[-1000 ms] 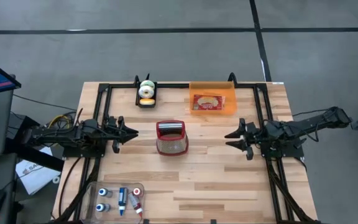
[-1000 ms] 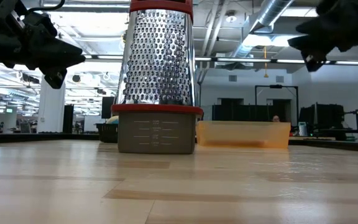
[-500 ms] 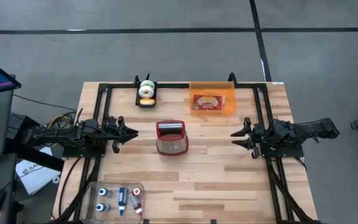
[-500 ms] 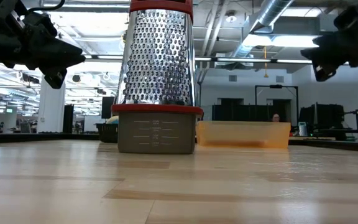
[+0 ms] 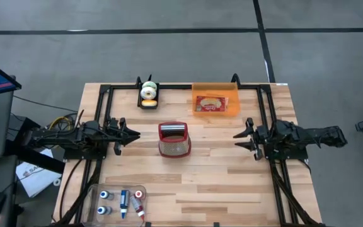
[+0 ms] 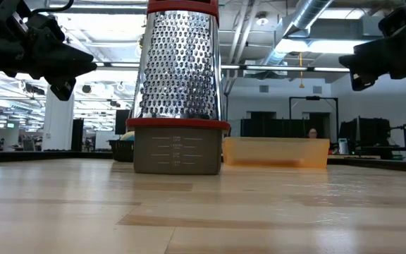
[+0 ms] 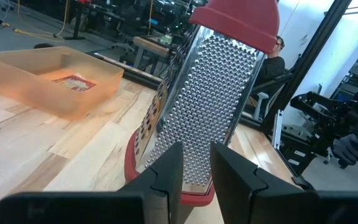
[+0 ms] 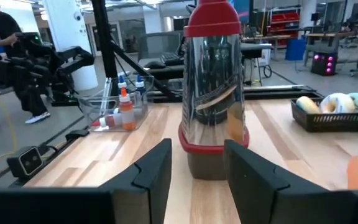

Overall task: Pick & Place Food Item
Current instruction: Return to Home Position

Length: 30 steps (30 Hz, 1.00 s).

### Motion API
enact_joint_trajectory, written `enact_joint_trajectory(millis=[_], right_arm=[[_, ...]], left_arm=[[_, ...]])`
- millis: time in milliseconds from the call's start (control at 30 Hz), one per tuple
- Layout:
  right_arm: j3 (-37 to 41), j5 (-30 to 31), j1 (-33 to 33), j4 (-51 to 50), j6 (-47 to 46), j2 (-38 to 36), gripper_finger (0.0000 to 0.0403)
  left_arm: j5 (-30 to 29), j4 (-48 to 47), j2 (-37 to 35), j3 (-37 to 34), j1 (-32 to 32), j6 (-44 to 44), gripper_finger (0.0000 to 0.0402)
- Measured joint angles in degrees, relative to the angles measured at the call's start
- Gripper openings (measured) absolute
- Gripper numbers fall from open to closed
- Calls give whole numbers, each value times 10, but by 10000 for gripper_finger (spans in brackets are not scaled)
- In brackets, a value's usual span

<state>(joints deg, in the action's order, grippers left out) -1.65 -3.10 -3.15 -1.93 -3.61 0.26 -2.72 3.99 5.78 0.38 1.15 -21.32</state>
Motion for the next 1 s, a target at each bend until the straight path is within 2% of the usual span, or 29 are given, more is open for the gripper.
enact_joint_trajectory(millis=[200,333,433,1000], right_arm=[[0,32,1,-4,-65,2,139],[0,31,3,-5,-193,6,139],[0,31,3,-5,-247,5,139],[0,31,3,-6,-254,4,139]], left_arm=[[0,0,0,0,0,0,76],[0,0,0,0,0,0,76],[0,0,0,0,0,0,76],[0,0,0,0,0,0,76]])
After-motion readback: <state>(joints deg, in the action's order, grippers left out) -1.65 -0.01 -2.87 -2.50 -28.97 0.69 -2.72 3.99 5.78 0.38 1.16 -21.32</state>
